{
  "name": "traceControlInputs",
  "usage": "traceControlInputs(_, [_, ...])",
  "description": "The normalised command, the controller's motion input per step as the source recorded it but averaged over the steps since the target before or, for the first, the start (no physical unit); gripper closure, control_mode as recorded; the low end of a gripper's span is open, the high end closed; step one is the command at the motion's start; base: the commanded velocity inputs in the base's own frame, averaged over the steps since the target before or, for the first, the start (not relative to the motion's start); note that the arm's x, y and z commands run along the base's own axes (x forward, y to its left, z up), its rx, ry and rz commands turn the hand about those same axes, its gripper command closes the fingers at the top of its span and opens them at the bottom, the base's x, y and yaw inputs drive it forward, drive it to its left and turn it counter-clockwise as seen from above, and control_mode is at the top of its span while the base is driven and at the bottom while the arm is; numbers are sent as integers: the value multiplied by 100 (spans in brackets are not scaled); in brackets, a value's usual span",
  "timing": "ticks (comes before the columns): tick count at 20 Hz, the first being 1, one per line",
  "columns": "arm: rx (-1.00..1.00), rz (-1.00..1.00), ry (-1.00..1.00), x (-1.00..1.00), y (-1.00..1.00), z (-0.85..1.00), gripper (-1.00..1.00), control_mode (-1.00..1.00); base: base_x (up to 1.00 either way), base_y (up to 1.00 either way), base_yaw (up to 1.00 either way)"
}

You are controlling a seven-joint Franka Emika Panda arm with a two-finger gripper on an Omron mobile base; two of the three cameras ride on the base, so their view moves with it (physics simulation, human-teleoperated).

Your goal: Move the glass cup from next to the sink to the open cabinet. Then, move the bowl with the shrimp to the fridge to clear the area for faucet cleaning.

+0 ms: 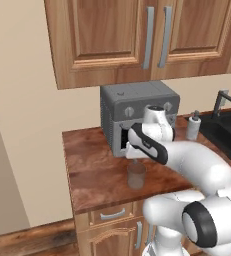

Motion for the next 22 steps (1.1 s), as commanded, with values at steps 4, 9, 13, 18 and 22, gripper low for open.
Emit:
traceControlInputs(4, [2, 2, 0, -9, -10, -3, -100, -100, 0, 0, 0])
traceControlInputs(9, [0, 2, 0, 0, 0, -30, -100, -100, 0, 0, 0])
traceControlInputs(13, [0, 1, 0, 0, 0, -39, -100, -100, 0, 0, 0])
traceControlInputs(18, [0, 1, 0, 0, 0, -44, 100, -100, 0, 0, 0])
traceControlInputs(22, [0, 0, 0, 0, 0, -4, 100, -100, 0, 0, 0])
